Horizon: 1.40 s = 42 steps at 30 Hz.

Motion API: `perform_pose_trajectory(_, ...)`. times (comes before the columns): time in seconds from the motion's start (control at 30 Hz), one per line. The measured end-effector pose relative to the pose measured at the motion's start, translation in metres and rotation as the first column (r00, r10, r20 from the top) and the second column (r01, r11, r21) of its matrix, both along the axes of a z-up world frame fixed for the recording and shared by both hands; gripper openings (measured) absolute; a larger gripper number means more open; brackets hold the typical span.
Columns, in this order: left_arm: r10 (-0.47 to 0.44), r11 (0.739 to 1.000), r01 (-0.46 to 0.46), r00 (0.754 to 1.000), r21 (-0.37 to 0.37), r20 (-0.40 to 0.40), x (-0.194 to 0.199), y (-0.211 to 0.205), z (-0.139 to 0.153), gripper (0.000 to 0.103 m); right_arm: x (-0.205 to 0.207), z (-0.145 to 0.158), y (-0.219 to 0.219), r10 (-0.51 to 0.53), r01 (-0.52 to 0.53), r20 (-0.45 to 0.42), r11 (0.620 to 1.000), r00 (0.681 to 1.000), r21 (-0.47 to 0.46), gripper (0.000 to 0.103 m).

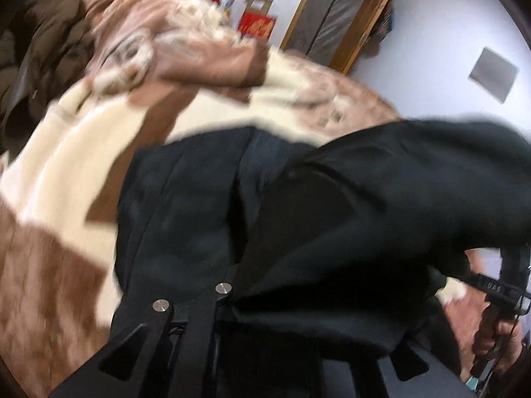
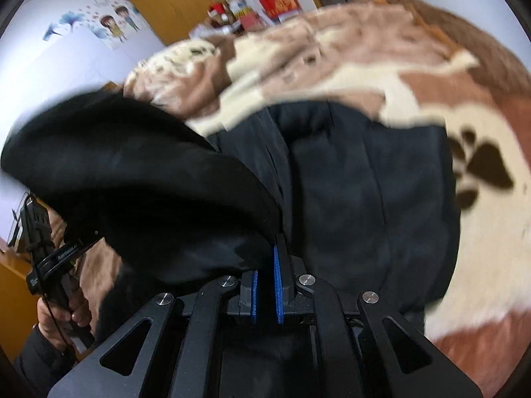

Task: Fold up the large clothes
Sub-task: 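Grasp the hem with both tools and fold it up toward the collar, then lower the folded hem onto the jacket and open both tools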

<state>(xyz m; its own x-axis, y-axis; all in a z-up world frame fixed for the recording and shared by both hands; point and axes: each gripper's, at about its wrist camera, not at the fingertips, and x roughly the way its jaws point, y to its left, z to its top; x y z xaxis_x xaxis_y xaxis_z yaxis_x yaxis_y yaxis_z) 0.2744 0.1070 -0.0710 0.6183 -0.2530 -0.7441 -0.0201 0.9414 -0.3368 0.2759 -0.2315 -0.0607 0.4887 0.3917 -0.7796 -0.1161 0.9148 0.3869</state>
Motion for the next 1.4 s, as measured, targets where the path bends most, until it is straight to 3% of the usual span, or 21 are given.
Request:
perform_pose_trajectory(0.1, 0.014, 1.0, -0.014, 0.999, -0.006, -0.053, -0.022, 0.011, -0.012, 0.008, -0.008, -0.004, -0.002, -0.009, 0.007, -0.038, 0.999, 0.999, -0.042, 0.009)
perform_pose_trajectory(0.2, 0.04, 0.999, -0.042, 0.997, -0.026, -0.068, -0.045, 0.023, -0.011, 0.009, -0.018, 0.007, -0.01, -0.026, 0.025, -0.023, 0.999, 0.999, -0.042, 0.022)
perform_pose_trajectory(0.33, 0.071, 0.997, -0.071, 0.997, -0.018, -0.012, -0.054, 0.027, 0.01, 0.009, -0.018, 0.034, -0.007, -0.032, 0.035, 0.053, 0.998, 0.998, -0.058, 0.028)
perform_pose_trajectory(0.5, 0.003, 1.0, -0.003, 0.997, -0.01, 0.071, -0.022, 0.0, 0.032, 0.015, -0.008, 0.044, 0.023, 0.018, -0.014, 0.097, 0.999, 0.995, -0.044, 0.034)
perform_pose_trajectory(0.63, -0.12, 0.993, 0.12, 0.992, -0.005, 0.034, -0.004, -0.041, 0.007, 0.015, 0.004, 0.02, 0.048, 0.071, -0.067, 0.069, 0.996, 0.995, -0.052, 0.034)
perform_pose_trajectory(0.7, -0.167, 0.985, 0.167, 0.986, 0.044, -0.006, -0.006, -0.061, -0.018, 0.015, 0.009, -0.006, 0.055, 0.082, -0.08, 0.023, 0.993, 0.996, -0.087, 0.034)
perform_pose_trajectory(0.8, -0.139, 0.99, 0.141, 0.985, 0.017, -0.103, -0.004, -0.062, -0.063, 0.015, 0.015, -0.045, 0.05, 0.062, -0.066, -0.056, 0.994, 0.997, -0.083, 0.033)
perform_pose_trajectory(0.87, -0.113, 0.993, 0.111, 0.99, -0.03, -0.09, -0.005, -0.056, -0.072, 0.016, 0.016, -0.058, 0.05, 0.063, -0.069, -0.069, 0.994, 0.996, -0.083, 0.031)
perform_pose_trajectory(0.97, -0.103, 0.995, 0.102, 0.99, -0.013, -0.096, 0.0, -0.058, -0.075, 0.016, 0.015, -0.063, 0.06, 0.085, -0.091, -0.045, 0.983, 0.995, -0.159, 0.031)
perform_pose_trajectory(1.1, -0.103, 0.994, 0.107, 0.988, 0.031, -0.114, -0.001, -0.063, -0.059, 0.016, 0.011, -0.048, 0.06, 0.072, -0.079, -0.051, 0.984, 0.996, -0.161, 0.031)
perform_pose_trajectory(1.17, -0.116, 0.992, 0.119, 0.989, 0.03, -0.097, -0.01, -0.063, -0.042, 0.016, 0.0, -0.029, 0.055, 0.071, -0.072, -0.011, 0.984, 0.997, -0.164, 0.033)
perform_pose_trajectory(1.3, -0.117, 0.993, 0.117, 0.993, 0.034, 0.001, -0.016, -0.05, -0.003, 0.017, -0.009, 0.013, 0.041, 0.065, -0.045, 0.123, 0.986, 0.99, -0.159, 0.033)
perform_pose_trajectory(1.4, -0.069, 0.995, 0.064, 0.995, 0.074, 0.072, 0.005, -0.036, 0.018, 0.029, 0.009, 0.03, 0.033, 0.041, -0.015, 0.17, 0.988, 0.985, -0.152, 0.033)
